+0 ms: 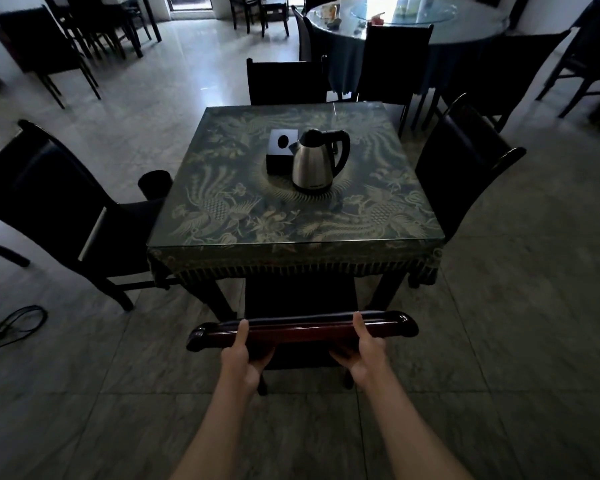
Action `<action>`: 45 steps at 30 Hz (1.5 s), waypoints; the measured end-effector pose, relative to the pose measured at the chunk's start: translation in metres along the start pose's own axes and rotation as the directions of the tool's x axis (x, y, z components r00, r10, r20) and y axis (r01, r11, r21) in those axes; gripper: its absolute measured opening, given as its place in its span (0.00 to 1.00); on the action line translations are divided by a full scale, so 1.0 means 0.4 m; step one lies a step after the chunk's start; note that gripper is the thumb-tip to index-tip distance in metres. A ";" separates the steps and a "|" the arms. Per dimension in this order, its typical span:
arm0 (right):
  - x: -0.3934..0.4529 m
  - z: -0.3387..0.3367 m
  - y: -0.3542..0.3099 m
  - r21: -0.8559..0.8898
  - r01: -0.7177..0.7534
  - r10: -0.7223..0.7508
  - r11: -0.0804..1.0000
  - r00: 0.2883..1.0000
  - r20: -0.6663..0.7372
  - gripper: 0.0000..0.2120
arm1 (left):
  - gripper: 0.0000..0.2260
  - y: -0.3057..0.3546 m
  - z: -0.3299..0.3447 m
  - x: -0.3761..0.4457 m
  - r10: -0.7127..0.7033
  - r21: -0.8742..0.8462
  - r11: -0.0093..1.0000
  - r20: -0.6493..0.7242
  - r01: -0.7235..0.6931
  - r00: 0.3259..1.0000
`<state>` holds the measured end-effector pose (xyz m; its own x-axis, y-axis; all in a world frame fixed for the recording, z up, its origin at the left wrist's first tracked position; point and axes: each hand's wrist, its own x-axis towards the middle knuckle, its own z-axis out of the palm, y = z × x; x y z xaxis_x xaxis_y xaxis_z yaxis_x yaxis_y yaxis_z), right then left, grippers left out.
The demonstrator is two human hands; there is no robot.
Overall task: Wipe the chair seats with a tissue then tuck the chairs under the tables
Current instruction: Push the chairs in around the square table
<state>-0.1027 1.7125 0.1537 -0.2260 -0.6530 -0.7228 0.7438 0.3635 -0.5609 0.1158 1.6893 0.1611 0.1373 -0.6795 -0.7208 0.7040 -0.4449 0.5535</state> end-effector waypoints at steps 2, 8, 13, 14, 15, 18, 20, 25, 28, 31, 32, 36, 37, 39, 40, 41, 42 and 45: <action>-0.010 -0.007 0.002 -0.086 0.010 -0.011 0.996 1.000 -0.007 0.18 | 0.20 -0.005 -0.005 -0.008 0.004 0.055 0.999 -0.002 -0.004 1.000; -0.058 -0.005 0.001 -0.429 -0.054 0.035 0.902 0.998 -0.053 0.12 | 0.14 -0.001 -0.014 -0.044 -0.003 0.382 0.923 -0.093 0.038 0.996; -0.104 0.017 -0.029 -0.560 0.156 -0.147 0.813 0.987 0.061 0.06 | 0.11 0.043 -0.004 -0.086 0.107 0.573 0.815 -0.002 -0.087 0.994; -0.116 0.024 -0.039 -0.587 0.211 -0.193 0.782 0.977 0.095 0.05 | 0.10 0.056 0.001 -0.096 0.147 0.598 0.789 0.040 -0.142 0.988; -0.130 0.032 -0.051 -0.613 0.264 -0.237 0.745 0.963 0.127 0.05 | 0.10 0.069 0.004 -0.108 0.193 0.635 0.745 0.088 -0.204 0.977; -0.174 0.057 -0.089 -0.699 0.415 -0.371 0.583 0.901 0.226 0.04 | 0.12 0.114 0.021 -0.148 0.333 0.797 0.484 0.213 -0.360 0.919; -0.210 0.074 -0.112 -0.755 0.505 -0.464 0.419 0.833 0.300 0.05 | 0.13 0.145 0.034 -0.183 0.444 0.870 0.248 0.289 -0.426 0.848; -0.299 0.114 -0.165 -0.786 0.611 -0.594 0.096 0.669 0.448 0.03 | 0.20 0.211 0.062 -0.278 0.601 0.843 -0.136 0.488 -0.520 0.633; -0.348 0.134 -0.191 -0.768 0.633 -0.638 -0.096 0.553 0.536 0.10 | 0.22 0.248 0.079 -0.340 0.634 0.774 -0.335 0.607 -0.537 0.480; -0.395 0.157 -0.213 -0.749 0.607 -0.663 -0.267 0.448 0.599 0.16 | 0.24 0.278 0.096 -0.400 0.630 0.714 -0.467 0.682 -0.521 0.370; -0.408 0.164 -0.220 -0.738 0.607 -0.670 -0.296 0.419 0.613 0.17 | 0.25 0.285 0.100 -0.417 0.628 0.698 -0.495 0.699 -0.518 0.342; -0.441 0.185 -0.243 -0.689 0.635 -0.673 -0.349 0.342 0.656 0.20 | 0.27 0.306 0.112 -0.457 0.602 0.643 -0.535 0.745 -0.548 0.287; -0.446 0.187 -0.247 -0.685 0.638 -0.670 -0.352 0.339 0.660 0.21 | 0.27 0.308 0.113 -0.461 0.598 0.640 -0.533 0.747 -0.553 0.289; -0.451 0.189 -0.254 -0.686 0.635 -0.666 -0.355 0.344 0.662 0.22 | 0.28 0.308 0.112 -0.464 0.597 0.643 -0.537 0.747 -0.545 0.293; -0.451 0.187 -0.255 -0.687 0.634 -0.662 -0.355 0.349 0.664 0.23 | 0.28 0.307 0.112 -0.464 0.597 0.645 -0.542 0.746 -0.538 0.294; -0.450 0.185 -0.256 -0.689 0.633 -0.657 -0.353 0.356 0.664 0.23 | 0.29 0.306 0.111 -0.464 0.597 0.647 -0.545 0.746 -0.533 0.295; -0.448 0.181 -0.256 -0.690 0.633 -0.653 -0.350 0.363 0.664 0.23 | 0.29 0.304 0.111 -0.463 0.595 0.647 -0.547 0.747 -0.530 0.297; -0.439 0.172 -0.256 -0.694 0.629 -0.647 -0.349 0.374 0.665 0.24 | 0.29 0.298 0.112 -0.461 0.593 0.649 -0.549 0.746 -0.527 0.302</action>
<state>-0.0958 1.7443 0.3659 -0.1474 -0.9210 0.3607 -0.8387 -0.0769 -0.5391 0.1432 1.7354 0.3787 -0.0608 -0.9046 0.4219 -0.9109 0.2231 0.3470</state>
